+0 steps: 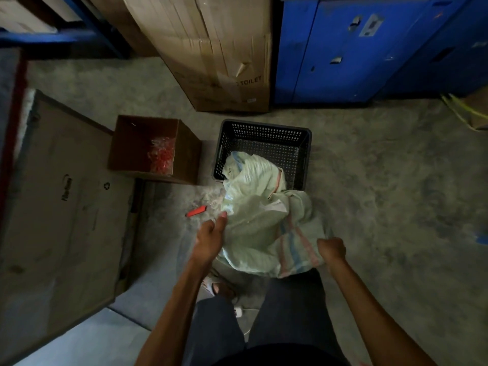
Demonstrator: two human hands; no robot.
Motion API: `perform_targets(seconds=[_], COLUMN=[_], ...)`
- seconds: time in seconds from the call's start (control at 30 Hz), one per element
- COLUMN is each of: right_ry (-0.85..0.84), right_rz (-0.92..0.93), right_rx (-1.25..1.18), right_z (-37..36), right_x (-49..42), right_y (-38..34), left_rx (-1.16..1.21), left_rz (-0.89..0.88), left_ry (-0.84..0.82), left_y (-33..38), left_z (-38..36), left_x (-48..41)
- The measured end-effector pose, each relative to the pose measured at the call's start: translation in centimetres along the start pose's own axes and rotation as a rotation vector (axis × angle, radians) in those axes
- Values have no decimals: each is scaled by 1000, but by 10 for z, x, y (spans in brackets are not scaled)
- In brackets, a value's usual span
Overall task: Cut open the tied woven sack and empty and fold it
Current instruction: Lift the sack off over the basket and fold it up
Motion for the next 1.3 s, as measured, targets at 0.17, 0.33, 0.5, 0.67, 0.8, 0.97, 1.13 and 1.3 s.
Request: perform_targets(seconds=[0.17,0.33,0.5,0.67,0.8,0.97,1.13,1.3], right_ry=[136,176,188,163,138,179,194,253], right_rz=[230,483,715,739,719,638,641,709], right_rx=[-197,-465,-595,-548,-506,-456,-397,-441], right_z=[46,119,170,147,123,101,99,131], right_x=[60,131,186,195,174,150,135,146], right_y=[-94,-233,-346,-358,-341,-315,-307,-332], left_rx=[84,269,265,257,340,367,382,393], left_rz=[-274,-520,-762,-682,-550,-413,-379,-459], left_ry=[104,48,40,65,50,61,6,-44], left_y=[111,214,285,278,240,204,198,227], left_z=[59,128,163,166,157,146,134,137], left_x=[31,96,150,131,102,80,67,79])
Point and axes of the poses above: each hand's wrist, its own x-axis away from the middle knuckle, its own z-axis out of the back of the hand, y = z × x, the point moved 5 cm from there along -x, towards the middle knuckle, and after that the axes turned 14 degrees about z, right-handed, at the moved point
